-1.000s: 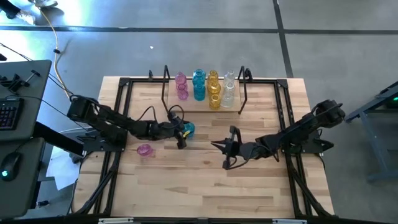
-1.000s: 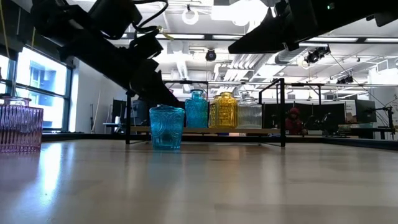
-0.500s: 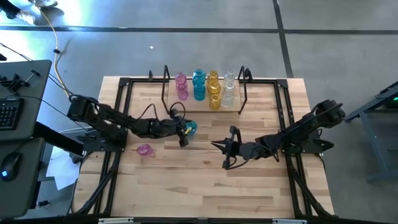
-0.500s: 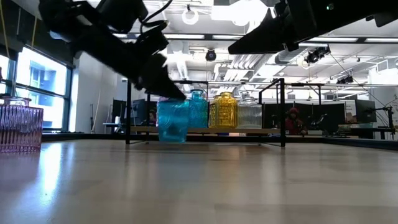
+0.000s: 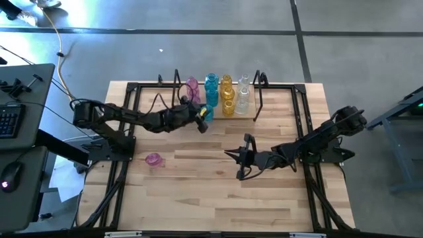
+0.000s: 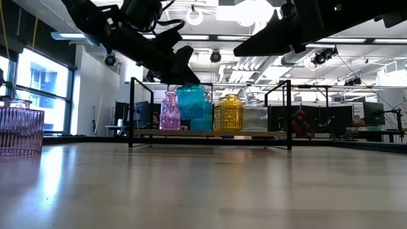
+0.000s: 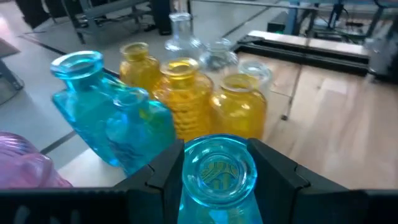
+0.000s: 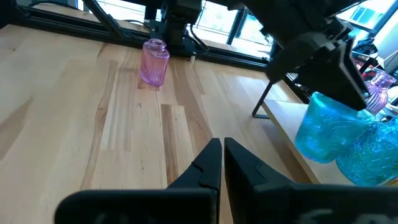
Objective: Sort vases onto shelf
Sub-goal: Put the blue vase on the shelf aligned with the other blue vase
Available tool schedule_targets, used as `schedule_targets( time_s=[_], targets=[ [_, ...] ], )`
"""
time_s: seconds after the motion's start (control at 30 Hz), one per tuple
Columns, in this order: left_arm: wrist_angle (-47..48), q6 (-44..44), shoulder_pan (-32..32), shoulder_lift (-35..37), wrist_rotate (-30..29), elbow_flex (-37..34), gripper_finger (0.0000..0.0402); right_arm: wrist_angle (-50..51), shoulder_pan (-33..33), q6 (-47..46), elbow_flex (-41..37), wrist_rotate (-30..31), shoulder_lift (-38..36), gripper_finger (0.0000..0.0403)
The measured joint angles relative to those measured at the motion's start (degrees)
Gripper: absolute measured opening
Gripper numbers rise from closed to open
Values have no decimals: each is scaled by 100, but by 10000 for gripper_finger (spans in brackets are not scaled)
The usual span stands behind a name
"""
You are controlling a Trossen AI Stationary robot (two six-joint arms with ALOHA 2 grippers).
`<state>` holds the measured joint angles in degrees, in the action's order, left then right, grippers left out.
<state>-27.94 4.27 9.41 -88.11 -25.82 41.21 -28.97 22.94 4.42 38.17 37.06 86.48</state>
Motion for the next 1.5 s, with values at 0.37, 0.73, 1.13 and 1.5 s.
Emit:
schedule_targets(
  time_s=[0.37,0.73,1.13,1.5],
  targets=[
    [-237,-19,200,-22,222,0,137,0,0,10,0,0,0,0],
    [-225,-96,275,-31,274,144,137,0,0,11,0,0,0,0],
    [166,-193,339,-633,283,675,137,0,-2,-6,0,-52,2,0],
    [165,-190,448,-999,202,879,137,0,0,-6,0,-66,2,0]
  ],
)
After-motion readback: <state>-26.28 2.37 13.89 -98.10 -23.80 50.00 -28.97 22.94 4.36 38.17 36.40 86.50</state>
